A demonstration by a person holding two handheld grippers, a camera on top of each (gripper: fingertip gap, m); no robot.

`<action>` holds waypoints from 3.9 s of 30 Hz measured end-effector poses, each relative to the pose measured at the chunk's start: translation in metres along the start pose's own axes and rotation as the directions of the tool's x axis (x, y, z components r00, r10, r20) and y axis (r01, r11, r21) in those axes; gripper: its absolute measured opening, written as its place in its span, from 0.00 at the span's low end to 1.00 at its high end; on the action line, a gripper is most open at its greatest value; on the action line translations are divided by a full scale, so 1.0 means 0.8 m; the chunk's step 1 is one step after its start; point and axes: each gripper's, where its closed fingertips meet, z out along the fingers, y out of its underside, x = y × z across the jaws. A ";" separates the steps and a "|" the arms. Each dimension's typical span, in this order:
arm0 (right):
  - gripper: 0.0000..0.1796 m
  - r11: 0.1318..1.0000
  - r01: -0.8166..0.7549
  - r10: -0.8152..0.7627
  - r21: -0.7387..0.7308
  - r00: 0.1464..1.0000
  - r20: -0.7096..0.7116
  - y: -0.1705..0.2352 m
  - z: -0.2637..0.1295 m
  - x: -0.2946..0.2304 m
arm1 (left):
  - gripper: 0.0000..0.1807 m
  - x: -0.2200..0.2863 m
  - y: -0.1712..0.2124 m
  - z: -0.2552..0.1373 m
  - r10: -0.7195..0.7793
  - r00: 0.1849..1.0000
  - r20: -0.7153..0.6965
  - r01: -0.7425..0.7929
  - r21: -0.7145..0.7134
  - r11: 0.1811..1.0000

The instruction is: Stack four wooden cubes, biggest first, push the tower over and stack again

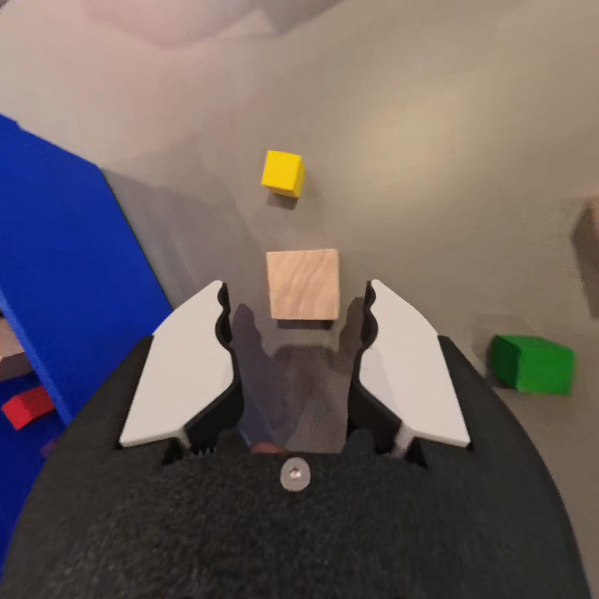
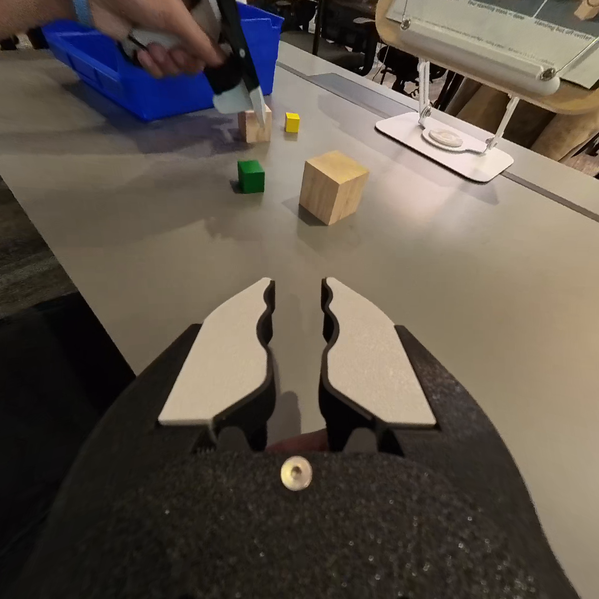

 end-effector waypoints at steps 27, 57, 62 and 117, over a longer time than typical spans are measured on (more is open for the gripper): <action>0.14 0.998 0.050 -0.050 -0.032 0.998 -0.026 0.012 -0.002 0.003 | 0.25 0.227 -0.078 -0.073 0.832 0.457 -0.314 -0.784 0.298 0.544; 0.14 0.994 0.103 -0.103 -0.037 0.995 0.001 0.006 0.005 -0.013 | 0.16 0.179 0.048 -0.024 0.054 0.975 -0.215 -0.002 0.237 0.972; 0.14 0.994 0.106 -0.107 -0.035 0.994 -0.010 0.006 0.001 -0.009 | 0.16 0.161 -0.003 -0.054 0.199 0.969 -0.146 -0.135 0.362 0.922; 0.13 0.992 0.098 -0.100 -0.080 0.995 -0.028 0.018 0.003 -0.001 | 0.29 -0.006 -0.065 0.063 0.138 0.989 -0.058 -0.138 0.013 0.990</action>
